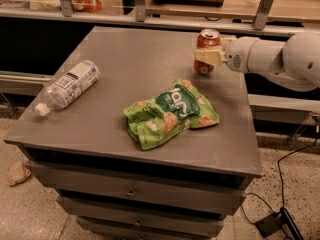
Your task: Pick coke can
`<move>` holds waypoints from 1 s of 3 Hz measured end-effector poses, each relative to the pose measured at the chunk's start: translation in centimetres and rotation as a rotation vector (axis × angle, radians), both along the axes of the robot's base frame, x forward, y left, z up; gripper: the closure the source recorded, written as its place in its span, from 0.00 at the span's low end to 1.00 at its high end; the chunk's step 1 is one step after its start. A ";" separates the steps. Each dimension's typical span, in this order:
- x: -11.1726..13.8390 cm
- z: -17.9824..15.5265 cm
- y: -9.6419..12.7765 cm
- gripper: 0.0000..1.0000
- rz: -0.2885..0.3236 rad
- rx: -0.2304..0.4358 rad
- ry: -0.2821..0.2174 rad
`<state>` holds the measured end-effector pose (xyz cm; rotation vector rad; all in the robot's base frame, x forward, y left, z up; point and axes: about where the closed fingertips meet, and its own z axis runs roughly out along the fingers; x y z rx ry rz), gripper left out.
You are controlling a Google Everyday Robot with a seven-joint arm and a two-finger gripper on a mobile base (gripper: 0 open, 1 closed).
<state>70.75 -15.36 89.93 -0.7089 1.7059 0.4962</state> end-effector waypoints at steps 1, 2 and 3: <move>0.0 1.8 1.2 0.92 0.039 0.028 -0.027; -0.2 4.0 2.4 1.00 0.089 0.054 -0.052; -0.4 6.1 3.3 1.00 0.128 0.069 -0.087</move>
Offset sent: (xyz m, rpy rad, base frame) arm -0.0055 0.0323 0.0691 0.0842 -0.0862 0.1483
